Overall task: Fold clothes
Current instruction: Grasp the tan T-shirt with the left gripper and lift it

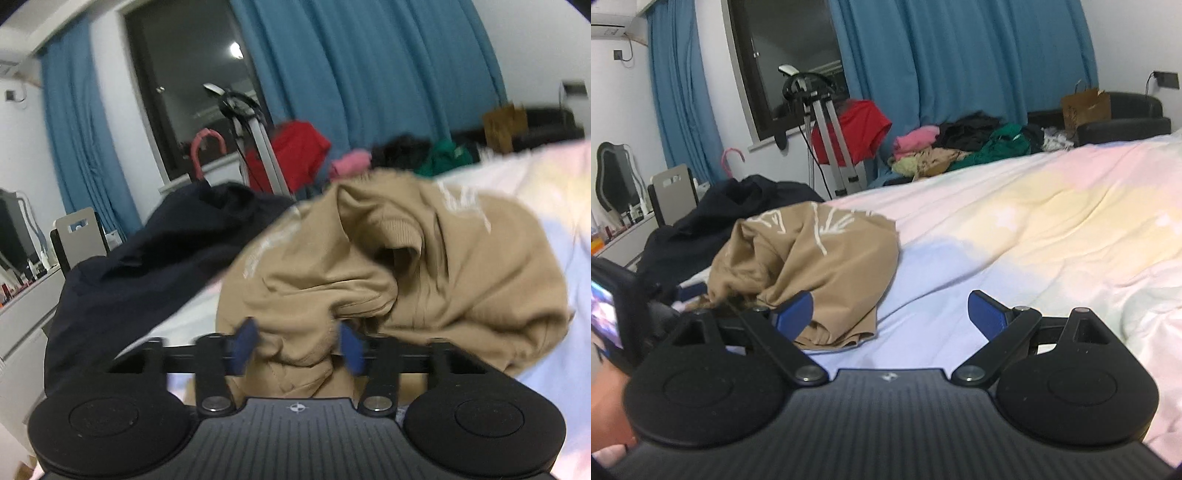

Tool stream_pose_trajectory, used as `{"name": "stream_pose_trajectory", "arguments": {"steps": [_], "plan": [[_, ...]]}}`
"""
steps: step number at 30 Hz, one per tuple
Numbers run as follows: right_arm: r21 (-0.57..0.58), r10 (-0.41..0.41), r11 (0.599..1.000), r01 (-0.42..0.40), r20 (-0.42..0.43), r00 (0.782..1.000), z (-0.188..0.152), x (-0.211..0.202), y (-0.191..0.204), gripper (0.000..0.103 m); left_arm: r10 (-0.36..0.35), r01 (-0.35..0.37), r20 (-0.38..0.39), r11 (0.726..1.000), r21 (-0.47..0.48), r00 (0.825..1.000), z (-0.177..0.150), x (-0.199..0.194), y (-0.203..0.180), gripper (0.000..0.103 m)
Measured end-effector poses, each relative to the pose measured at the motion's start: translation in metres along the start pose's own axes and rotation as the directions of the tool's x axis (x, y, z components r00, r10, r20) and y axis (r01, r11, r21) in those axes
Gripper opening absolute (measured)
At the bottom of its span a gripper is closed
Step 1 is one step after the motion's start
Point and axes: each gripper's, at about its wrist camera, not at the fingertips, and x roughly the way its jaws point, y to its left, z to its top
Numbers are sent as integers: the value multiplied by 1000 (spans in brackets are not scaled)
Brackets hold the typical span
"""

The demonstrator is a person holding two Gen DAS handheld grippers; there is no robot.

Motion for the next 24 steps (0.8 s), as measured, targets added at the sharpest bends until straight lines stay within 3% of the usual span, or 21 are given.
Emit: {"name": "stream_pose_trajectory", "arguments": {"steps": [1, 2, 5, 12, 17, 24], "plan": [[0, -1, 1000, 1, 0, 1000, -1, 2, 1, 92, -8, 8, 12, 1000, -17, 1000, 2, -6, 4, 25], [0, -3, 1000, 3, 0, 1000, -2, 4, 1, 92, -15, 16, 25, 999, -33, 1000, 3, -12, 7, 11], [-11, -3, 1000, 3, 10, 1000, -3, 5, 4, 92, -43, 48, 89, 997, -59, 995, 9, -46, 17, 5], [-54, -8, 998, 12, 77, 997, 2, -18, 14, 92, -79, 111, 199, 982, -156, 977, 14, -161, 46, 4], [-96, 17, 995, -6, 116, 993, 1, -47, 26, 92, -104, 173, 278, 955, -240, 955, 12, -245, 68, 3], [-151, 59, 988, -39, 134, 989, -9, -94, 40, 92, -136, 278, 421, 913, -298, 897, 2, -337, 93, 4]]}}
